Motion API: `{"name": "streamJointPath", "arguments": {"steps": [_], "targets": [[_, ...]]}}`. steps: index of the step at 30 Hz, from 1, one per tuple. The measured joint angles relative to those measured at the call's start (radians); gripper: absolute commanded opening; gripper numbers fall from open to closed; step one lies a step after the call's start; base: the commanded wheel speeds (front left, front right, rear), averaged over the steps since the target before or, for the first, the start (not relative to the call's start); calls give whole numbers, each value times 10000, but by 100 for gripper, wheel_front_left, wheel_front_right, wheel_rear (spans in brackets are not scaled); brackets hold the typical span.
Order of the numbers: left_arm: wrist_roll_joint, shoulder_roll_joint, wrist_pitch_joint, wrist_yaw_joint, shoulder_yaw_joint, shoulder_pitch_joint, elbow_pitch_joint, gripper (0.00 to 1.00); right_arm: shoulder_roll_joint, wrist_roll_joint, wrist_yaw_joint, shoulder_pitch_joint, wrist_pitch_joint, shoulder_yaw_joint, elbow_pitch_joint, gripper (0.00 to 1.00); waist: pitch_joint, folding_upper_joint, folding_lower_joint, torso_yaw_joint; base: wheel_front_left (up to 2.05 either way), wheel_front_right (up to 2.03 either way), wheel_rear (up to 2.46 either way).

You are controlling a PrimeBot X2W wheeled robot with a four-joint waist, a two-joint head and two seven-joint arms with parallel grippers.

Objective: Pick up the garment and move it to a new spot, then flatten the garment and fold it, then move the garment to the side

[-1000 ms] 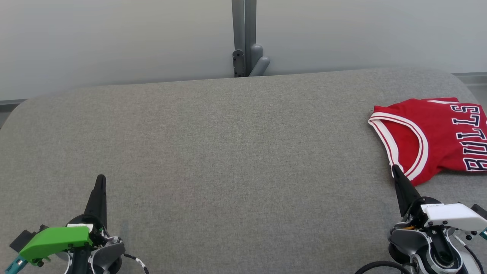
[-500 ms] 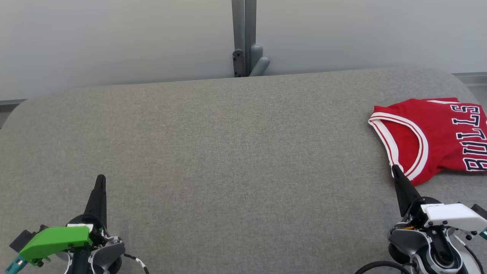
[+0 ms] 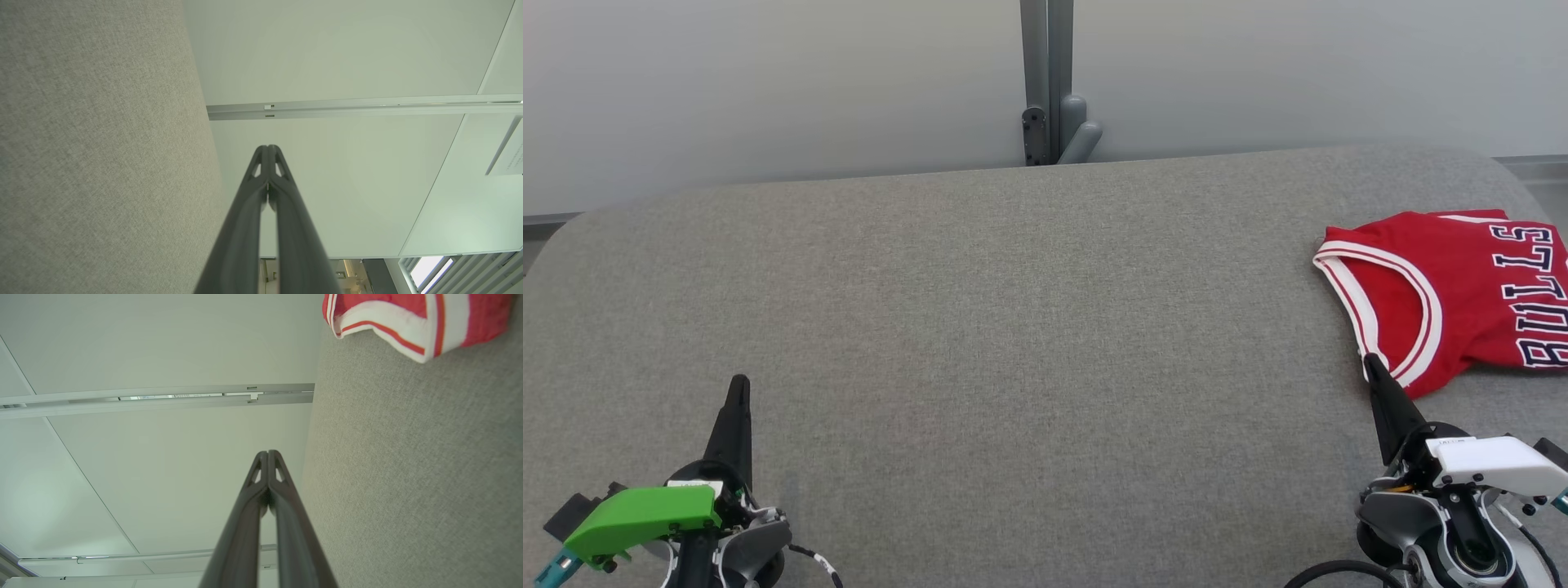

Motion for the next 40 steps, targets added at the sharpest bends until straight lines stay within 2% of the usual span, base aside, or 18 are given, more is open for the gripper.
{"name": "streamJointPath", "arguments": {"steps": [40], "targets": [[0, 0, 0, 0, 0, 0, -2, 0, 0, 0, 0, 0, 0, 2, 0, 0, 0, 0, 0, 0, 0, 0, 0]]}}
